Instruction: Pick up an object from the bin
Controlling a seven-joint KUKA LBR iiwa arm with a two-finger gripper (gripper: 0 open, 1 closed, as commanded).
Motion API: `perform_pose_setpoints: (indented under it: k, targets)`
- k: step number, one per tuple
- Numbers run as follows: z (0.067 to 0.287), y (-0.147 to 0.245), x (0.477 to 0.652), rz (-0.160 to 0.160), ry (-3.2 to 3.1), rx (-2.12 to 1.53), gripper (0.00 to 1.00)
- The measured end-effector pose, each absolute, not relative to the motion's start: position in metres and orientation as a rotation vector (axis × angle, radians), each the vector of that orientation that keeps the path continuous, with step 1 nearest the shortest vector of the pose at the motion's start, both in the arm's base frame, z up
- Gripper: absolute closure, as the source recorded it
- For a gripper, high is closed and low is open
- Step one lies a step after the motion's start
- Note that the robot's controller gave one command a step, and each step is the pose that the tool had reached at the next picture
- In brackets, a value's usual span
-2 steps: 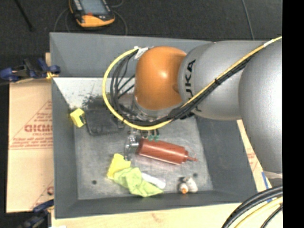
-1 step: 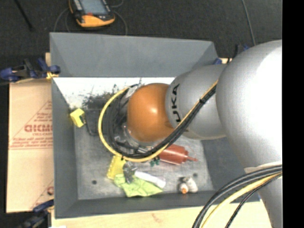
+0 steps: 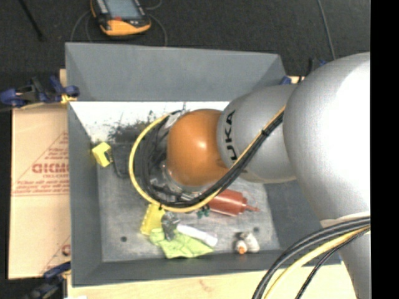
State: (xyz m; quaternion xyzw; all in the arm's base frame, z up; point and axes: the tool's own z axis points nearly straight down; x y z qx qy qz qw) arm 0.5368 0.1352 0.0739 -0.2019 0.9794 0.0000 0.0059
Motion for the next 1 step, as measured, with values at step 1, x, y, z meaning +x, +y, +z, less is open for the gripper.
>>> perform_pose_setpoints:
  k: [1]
  targets:
    - [0.2380, 0.1225, 0.5318, 0.000, 3.065, -0.652, 1.00]
